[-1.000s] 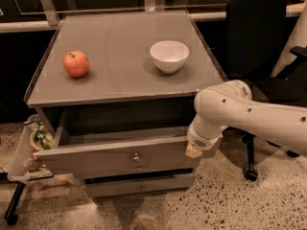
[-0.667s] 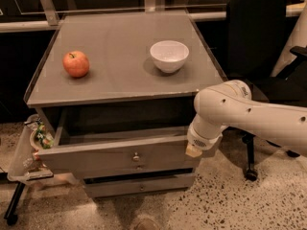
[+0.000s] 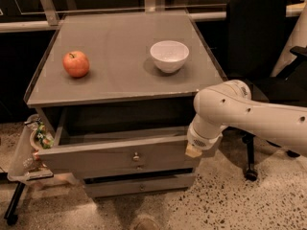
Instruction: Close top drawer
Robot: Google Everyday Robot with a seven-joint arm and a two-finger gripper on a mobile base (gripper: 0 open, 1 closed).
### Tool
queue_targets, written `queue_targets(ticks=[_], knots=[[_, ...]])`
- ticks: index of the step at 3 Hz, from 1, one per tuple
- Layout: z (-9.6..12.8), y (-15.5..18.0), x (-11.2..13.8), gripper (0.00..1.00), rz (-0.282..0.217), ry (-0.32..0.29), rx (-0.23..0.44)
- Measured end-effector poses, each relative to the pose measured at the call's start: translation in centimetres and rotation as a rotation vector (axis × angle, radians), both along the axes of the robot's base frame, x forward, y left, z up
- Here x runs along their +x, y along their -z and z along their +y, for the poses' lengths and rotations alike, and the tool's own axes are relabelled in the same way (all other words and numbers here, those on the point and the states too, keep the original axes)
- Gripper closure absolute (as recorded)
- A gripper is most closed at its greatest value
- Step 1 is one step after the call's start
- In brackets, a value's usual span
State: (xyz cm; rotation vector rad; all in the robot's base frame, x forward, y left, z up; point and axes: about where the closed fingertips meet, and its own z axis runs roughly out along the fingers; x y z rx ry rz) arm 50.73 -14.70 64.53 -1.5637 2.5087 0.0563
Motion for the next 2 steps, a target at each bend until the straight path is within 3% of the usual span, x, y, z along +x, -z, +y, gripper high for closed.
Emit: queue_targets(ticks=[1, 2], knots=[[0.0, 0.0, 0.0, 0.13, 0.0, 0.0, 0.0], [0.0, 0.0, 0.0, 0.0, 0.0, 0.0, 0.0]])
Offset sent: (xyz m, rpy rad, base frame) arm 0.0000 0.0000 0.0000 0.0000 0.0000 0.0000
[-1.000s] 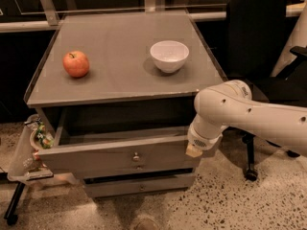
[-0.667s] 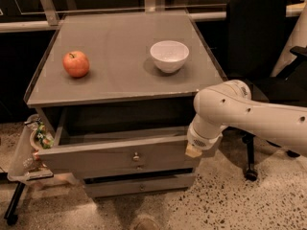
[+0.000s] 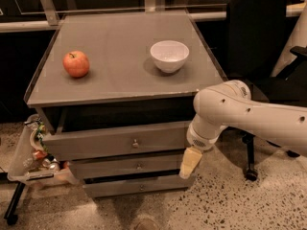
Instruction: Close top drawer
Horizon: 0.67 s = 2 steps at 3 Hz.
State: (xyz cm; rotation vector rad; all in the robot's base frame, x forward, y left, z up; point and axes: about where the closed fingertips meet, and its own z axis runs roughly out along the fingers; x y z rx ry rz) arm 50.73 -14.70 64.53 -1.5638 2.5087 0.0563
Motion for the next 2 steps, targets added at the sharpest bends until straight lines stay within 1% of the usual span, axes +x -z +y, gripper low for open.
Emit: queue_targets(ticks=[1, 2], knots=[[0.0, 0.0, 0.0, 0.0, 0.0, 0.0, 0.0], [0.0, 0.0, 0.0, 0.19, 0.0, 0.0, 0.0]])
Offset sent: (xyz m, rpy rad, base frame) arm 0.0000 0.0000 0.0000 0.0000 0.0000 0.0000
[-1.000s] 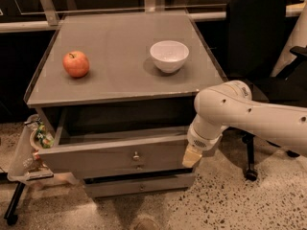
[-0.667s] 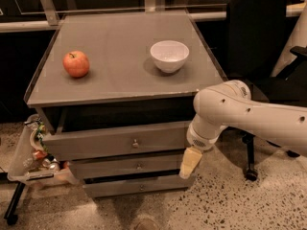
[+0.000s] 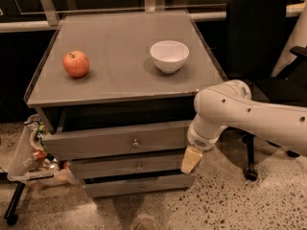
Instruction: Close top drawer
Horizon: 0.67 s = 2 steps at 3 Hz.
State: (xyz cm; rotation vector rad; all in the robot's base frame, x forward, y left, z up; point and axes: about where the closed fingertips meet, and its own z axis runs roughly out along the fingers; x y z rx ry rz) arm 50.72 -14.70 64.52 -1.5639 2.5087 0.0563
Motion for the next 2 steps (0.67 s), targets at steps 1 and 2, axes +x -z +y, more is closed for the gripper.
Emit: queue_targets(ticks=[1, 2], knots=[[0.0, 0.0, 0.0, 0.42, 0.0, 0.0, 0.0], [0.0, 0.0, 0.0, 0.65, 0.0, 0.0, 0.0]])
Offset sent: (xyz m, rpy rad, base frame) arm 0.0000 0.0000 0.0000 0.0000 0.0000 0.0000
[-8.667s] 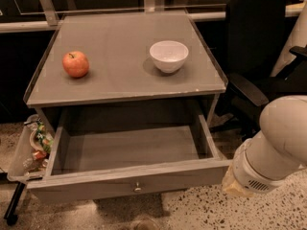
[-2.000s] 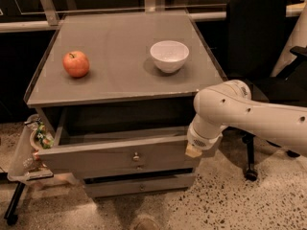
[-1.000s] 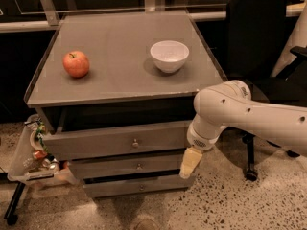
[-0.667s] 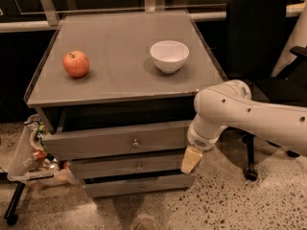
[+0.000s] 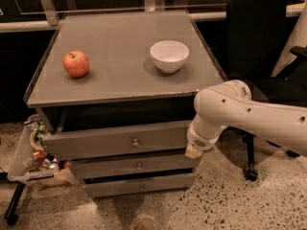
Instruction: Close top drawer
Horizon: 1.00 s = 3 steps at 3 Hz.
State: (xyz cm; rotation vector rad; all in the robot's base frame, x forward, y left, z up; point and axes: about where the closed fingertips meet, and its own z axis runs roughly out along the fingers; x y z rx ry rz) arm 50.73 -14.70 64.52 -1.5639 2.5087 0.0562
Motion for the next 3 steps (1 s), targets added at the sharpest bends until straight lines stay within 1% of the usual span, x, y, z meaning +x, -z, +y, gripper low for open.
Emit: queue_targets(ticks=[1, 2, 3], knots=[[0.1, 0.0, 1.5, 0.88, -0.019, 0.002, -0.021], [0.1, 0.4, 3.4, 1.0, -0.04, 0.018, -0.038], [0.2, 1.0, 4.7, 1.0, -0.05, 0.024, -0.059]])
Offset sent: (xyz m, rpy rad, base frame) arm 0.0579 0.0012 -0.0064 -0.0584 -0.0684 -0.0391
